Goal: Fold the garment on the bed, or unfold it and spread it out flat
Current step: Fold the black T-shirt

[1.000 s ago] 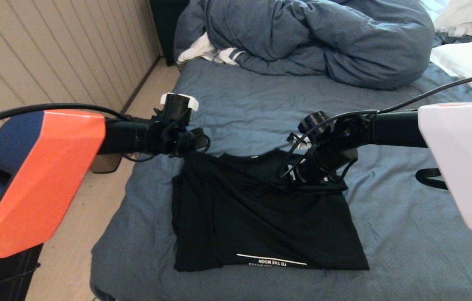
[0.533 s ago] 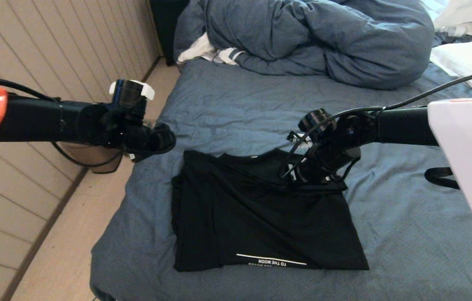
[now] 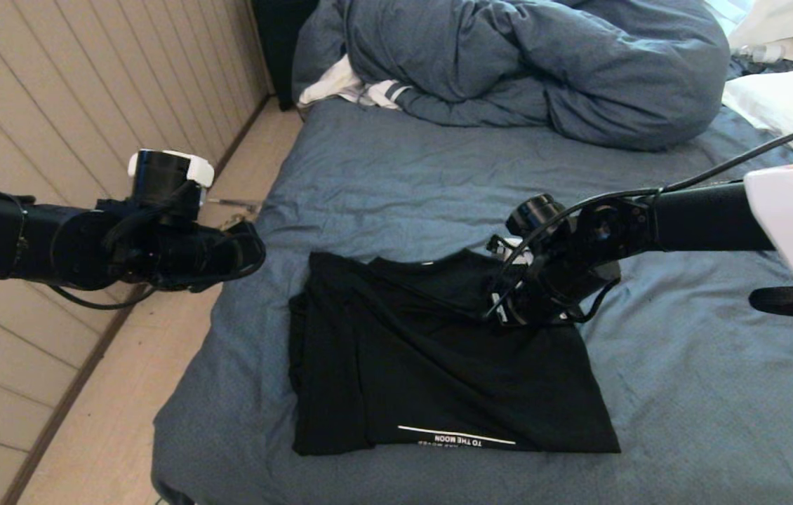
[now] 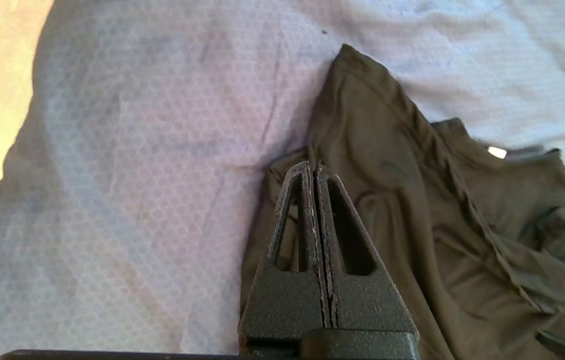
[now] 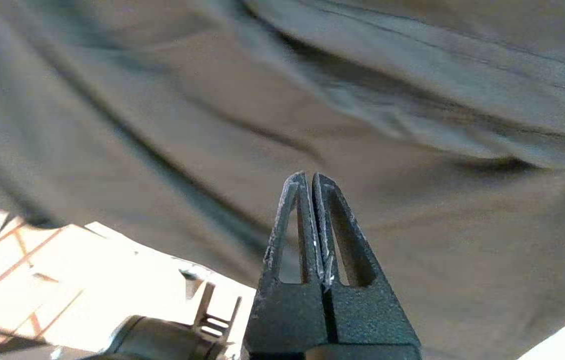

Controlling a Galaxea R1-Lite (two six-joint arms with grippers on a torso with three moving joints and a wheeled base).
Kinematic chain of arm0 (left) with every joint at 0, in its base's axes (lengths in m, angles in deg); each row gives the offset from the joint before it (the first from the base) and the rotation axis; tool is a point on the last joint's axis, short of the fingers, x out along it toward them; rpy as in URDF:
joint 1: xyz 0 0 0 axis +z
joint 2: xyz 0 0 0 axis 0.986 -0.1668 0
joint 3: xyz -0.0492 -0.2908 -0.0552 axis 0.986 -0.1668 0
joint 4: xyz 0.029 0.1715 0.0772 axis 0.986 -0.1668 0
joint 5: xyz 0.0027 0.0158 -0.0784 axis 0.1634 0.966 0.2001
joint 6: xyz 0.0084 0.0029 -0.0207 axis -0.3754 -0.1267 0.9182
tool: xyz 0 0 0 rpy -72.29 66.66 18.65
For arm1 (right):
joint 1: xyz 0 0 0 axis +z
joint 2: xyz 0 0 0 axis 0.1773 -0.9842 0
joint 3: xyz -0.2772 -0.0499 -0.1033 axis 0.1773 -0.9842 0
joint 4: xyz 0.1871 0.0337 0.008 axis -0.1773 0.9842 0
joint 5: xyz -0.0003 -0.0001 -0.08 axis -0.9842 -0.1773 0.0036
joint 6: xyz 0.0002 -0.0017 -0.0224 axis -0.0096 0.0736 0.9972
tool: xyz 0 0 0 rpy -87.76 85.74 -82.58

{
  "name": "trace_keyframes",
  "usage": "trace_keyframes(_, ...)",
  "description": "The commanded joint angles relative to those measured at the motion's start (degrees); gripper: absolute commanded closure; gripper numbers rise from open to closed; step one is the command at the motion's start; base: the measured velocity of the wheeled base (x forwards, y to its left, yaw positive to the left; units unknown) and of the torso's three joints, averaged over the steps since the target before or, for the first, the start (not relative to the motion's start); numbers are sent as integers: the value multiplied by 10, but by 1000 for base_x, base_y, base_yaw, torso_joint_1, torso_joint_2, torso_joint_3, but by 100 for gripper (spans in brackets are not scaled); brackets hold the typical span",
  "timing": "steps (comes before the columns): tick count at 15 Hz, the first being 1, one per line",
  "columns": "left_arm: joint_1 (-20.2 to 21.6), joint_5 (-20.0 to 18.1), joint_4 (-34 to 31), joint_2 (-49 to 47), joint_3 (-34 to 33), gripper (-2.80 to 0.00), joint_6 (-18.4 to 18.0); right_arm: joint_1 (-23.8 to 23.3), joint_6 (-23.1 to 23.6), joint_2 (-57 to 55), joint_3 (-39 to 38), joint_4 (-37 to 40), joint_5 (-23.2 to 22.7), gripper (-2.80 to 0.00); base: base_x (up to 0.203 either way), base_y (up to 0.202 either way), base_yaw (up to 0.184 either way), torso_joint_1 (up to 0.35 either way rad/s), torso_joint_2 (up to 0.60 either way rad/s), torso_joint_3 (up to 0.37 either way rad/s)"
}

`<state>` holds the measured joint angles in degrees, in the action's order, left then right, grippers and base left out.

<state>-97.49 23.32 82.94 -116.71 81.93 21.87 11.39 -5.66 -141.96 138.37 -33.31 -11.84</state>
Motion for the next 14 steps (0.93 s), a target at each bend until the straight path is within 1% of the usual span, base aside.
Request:
trace_keyframes(1, 0, 0, 1, 6, -9, 0, 2, 6, -1, -25, 4, 2, 6, 0, 0, 0, 0, 0, 0, 0)
trace_keyframes(3, 0, -1, 3, 5, -17, 0, 2, 10, -1, -56, 25, 2, 18, 0, 0, 0, 0, 0, 0, 0)
trace_keyframes(7, 0, -2, 7, 6, -23, 0, 2, 11, -7, -115, 100, 4, 41, 0, 0, 0, 0, 0, 0, 0)
trace_keyframes(10, -1, -3, 7, 4, -29, 0, 2, 10, -10, -140, 149, -3, 82, 0, 0, 0, 0, 0, 0, 0)
trace_keyframes(14, -7, -2, 26, 3, -43, 0, 1, 11, -16, -137, 149, -93, 119, 0, 0, 0, 0, 0, 0, 0)
